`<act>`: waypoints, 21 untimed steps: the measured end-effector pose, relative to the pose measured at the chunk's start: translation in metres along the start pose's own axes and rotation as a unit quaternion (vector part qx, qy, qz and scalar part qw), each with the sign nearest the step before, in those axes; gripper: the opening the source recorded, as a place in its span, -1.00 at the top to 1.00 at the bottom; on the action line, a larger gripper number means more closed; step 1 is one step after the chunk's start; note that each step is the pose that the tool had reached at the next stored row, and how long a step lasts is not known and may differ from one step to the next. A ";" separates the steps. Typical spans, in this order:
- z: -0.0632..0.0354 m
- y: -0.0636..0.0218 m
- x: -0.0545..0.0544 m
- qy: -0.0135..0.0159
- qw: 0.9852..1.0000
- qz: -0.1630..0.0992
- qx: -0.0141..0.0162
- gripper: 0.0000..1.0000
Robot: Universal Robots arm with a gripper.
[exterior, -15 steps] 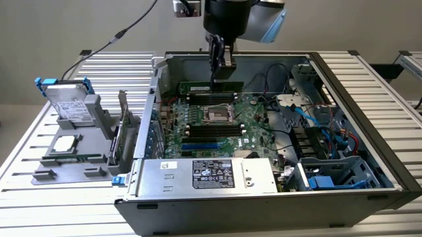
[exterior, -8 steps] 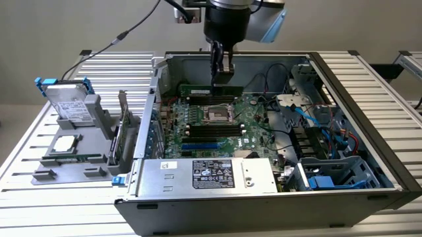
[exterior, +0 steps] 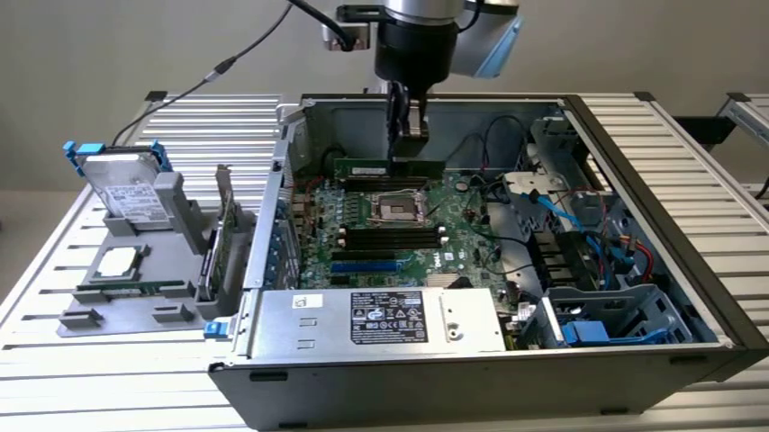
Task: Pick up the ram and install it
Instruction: 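Pick up the ram and move it above insertion slot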
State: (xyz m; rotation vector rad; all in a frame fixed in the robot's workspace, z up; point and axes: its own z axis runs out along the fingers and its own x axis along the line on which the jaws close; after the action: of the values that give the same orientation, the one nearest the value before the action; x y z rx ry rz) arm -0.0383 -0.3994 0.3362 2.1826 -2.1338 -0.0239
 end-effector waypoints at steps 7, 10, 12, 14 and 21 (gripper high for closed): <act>0.0082 -0.0025 -0.003 0.001 1.000 0.000 0.003 0.72; 0.0125 -0.0032 -0.004 0.002 1.000 0.000 0.004 0.72; 0.0154 -0.0035 -0.005 0.002 1.000 0.000 0.005 0.72; 0.0183 -0.0039 -0.005 0.002 1.000 0.000 0.006 0.72; 0.0273 -0.0052 -0.008 0.003 1.000 0.001 0.010 0.72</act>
State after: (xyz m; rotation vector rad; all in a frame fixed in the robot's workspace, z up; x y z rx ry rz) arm -0.0353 -0.3932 0.3083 2.1892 -2.1417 0.0031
